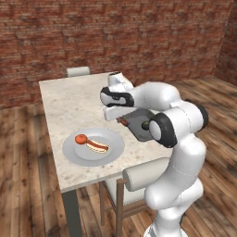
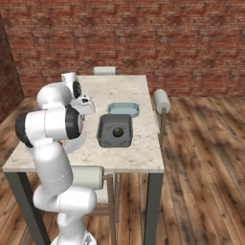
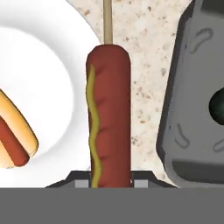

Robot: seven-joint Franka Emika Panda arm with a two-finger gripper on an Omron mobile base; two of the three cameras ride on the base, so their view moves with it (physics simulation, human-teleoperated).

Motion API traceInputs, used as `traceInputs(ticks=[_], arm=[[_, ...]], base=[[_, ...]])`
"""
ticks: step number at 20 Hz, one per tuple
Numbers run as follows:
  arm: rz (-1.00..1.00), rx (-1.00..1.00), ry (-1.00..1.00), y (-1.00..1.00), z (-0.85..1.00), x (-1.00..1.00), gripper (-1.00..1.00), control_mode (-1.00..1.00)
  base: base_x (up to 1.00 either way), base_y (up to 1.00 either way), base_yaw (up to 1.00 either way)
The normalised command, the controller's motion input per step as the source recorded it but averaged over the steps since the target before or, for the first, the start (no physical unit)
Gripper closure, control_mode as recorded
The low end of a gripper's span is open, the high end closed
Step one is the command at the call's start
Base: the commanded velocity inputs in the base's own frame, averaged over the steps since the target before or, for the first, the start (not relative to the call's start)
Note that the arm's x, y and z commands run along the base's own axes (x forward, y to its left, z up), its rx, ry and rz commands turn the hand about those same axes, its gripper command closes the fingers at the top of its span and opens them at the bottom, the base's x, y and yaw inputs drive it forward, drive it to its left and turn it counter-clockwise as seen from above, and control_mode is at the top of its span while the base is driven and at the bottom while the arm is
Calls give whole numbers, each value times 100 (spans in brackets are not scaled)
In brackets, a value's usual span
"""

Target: Place one cooked food and one vegetable from the large plate to each tupperware container.

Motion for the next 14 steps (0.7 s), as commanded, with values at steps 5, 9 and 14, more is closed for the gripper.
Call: traceInputs(ticks=[5, 9, 14], arm=[[-33, 26, 0, -100, 12, -4, 100, -100], [-19, 22, -3, -86, 17, -4, 100, -100], [-3, 2, -17, -23, 0, 0, 100, -100]], base=[[0, 0, 0], [0, 0, 0], [0, 0, 0]])
